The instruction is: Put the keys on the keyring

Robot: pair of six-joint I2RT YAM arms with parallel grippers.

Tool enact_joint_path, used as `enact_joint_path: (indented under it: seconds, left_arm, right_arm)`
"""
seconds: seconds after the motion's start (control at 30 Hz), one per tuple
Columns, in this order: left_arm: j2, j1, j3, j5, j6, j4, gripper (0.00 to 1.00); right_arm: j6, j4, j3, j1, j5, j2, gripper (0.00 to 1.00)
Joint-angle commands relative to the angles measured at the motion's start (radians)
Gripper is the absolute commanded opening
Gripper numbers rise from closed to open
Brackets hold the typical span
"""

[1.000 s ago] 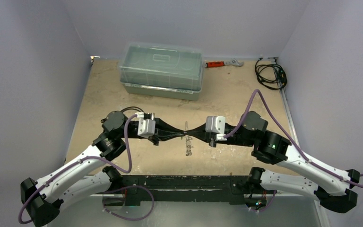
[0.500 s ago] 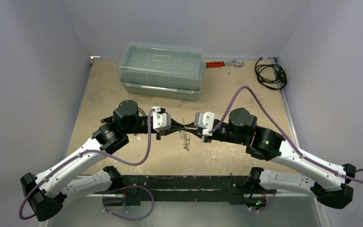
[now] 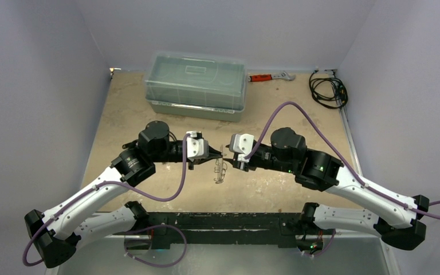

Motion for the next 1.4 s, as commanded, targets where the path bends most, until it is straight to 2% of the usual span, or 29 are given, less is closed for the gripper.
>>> enact_joint_path:
  seconds: [0.0,0.2,0.37,0.6,0.9,1.13,1.37]
  left_arm:
    - [-0.019,0.004,0.036,0.008,0.031,0.015,0.0]
    - [-0.027,0.003,0.036,0.028,0.028,0.015,0.0]
    - [-0.038,0.003,0.027,0.023,0.031,0.011,0.0]
    - [-0.042,0.003,0.023,0.047,0.027,0.007,0.0]
    - [-0.03,-0.003,0.029,0.099,0.037,-0.013,0.0]
    - [-0.011,-0.024,0.042,0.127,0.062,-0.054,0.0]
    - [-0.011,-0.034,0.042,0.125,0.073,-0.067,0.0]
  right_arm:
    - [-0.029,-0.025,0.059,0.003,0.024,0.024,0.41]
    - [-0.033,-0.029,0.065,0.003,0.036,0.056,0.34]
    - [-0.037,-0.048,0.084,0.003,0.034,0.088,0.32]
    - [-0.044,-0.045,0.09,0.003,0.03,0.111,0.23]
    - [-0.046,-0.073,0.113,0.004,-0.032,0.163,0.08]
    - [-0.04,-0.114,0.145,0.004,-0.082,0.203,0.0]
    - [-0.041,-0.097,0.132,0.004,-0.072,0.208,0.0]
